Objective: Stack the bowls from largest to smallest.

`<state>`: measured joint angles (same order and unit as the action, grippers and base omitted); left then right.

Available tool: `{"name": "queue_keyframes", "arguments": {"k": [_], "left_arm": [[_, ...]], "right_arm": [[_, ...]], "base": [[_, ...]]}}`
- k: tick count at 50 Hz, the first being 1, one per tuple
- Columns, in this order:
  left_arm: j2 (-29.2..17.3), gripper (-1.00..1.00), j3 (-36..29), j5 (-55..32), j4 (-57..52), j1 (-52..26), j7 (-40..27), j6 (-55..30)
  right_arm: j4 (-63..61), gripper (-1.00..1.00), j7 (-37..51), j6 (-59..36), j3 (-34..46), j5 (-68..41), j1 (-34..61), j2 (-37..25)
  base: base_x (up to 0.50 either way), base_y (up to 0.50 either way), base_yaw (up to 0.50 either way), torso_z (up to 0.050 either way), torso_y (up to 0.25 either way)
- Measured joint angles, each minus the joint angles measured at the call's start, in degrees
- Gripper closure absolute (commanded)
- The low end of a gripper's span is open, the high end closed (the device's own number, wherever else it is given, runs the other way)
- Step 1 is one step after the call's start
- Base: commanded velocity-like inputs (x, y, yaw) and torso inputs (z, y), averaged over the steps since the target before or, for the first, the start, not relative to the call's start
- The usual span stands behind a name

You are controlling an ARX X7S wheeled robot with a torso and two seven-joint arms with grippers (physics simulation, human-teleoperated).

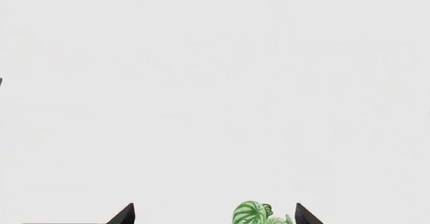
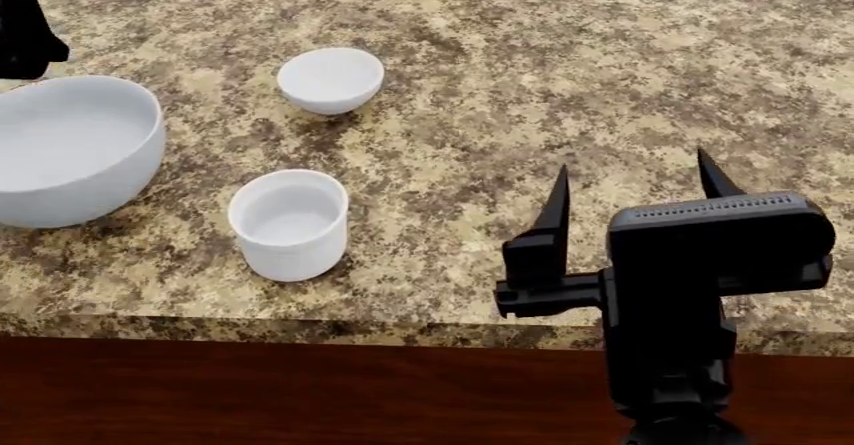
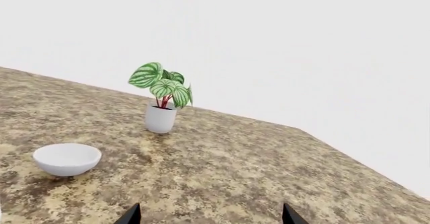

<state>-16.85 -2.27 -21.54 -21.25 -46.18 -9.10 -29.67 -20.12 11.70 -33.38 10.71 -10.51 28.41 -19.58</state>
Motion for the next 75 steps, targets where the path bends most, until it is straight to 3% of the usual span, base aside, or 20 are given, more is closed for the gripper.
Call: {"name": "queue_keyframes", "arguments": {"k": [21,75], "left_arm": [[-2.2,-1.0,0.5,-1.8,-0.5,-11.2,0.0,-4.5],[-3.2,-1.0,-0.6,-2.9,-1.7,-12.0,-0.7,-5.8]], "right_arm": [[-0.4,-1.0,-0.6,-3.3,-0.9,-2.2,4.2,0.1],[-1.3,-1.0,-1.0,-3.0,-0.8,-4.3,3.3,-0.8]], "base": [[0.0,0.0,0.0,0.0,0.0],[0.0,0.46,0.0,0.0,0.0]]}}
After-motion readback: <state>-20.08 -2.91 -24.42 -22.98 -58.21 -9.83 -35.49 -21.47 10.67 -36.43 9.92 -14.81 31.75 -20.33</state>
